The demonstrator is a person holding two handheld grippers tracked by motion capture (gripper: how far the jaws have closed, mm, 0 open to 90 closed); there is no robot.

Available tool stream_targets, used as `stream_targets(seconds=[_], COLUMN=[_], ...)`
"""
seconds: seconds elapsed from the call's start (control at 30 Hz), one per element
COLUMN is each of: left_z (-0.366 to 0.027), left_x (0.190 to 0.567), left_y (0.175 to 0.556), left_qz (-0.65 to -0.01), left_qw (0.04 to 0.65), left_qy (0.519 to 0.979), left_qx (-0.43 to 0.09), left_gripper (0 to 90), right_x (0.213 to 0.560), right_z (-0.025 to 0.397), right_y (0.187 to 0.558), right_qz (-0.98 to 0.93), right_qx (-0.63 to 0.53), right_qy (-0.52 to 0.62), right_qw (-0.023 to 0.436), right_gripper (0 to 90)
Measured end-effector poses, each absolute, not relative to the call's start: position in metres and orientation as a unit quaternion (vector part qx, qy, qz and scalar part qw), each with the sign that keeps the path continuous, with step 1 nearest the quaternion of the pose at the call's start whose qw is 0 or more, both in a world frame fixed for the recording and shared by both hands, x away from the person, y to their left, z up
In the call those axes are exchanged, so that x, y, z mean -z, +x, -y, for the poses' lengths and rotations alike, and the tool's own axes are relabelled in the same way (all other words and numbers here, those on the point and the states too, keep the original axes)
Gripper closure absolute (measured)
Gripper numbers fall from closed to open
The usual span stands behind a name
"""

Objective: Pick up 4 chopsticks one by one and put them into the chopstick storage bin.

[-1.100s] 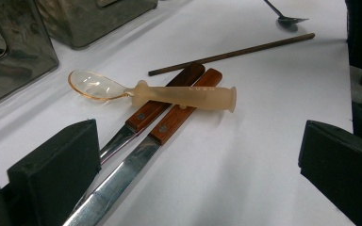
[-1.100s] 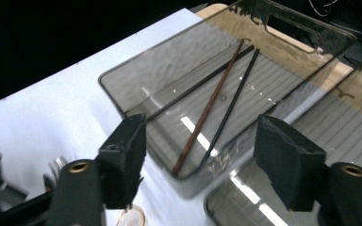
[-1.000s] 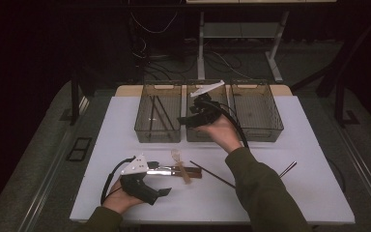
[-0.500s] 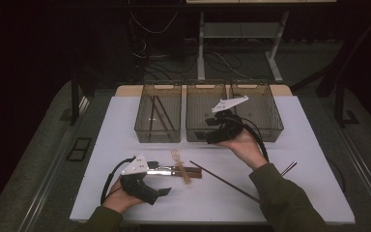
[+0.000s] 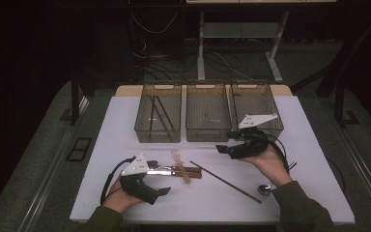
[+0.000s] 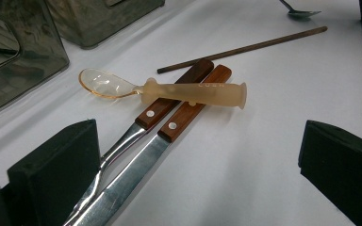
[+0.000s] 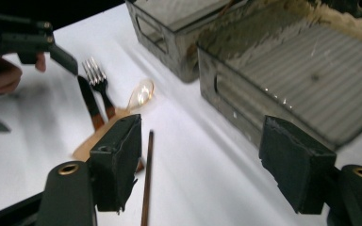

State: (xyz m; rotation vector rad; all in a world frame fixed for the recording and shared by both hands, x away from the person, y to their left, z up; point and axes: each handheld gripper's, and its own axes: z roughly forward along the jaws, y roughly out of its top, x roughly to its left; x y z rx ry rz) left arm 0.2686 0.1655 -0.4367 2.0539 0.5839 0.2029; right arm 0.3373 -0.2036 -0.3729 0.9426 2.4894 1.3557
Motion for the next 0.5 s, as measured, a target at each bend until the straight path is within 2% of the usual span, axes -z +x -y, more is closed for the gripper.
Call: stream_targets(seconds=[0.5], left_z=[-0.164], left_x=[0.437], left_y=[0.267], left_qz=[-0.238], left_qw=[0.467], left_qy=[0.847], left_qx=[-0.083], left_gripper=[0.0], right_x=[0.403], right_z=[0.236], right_y=[0.285], right_qz=[-0.853], right_qx=[-0.420], right_qy=[0.305], right_qw=[0.056], right_gripper=[33.8])
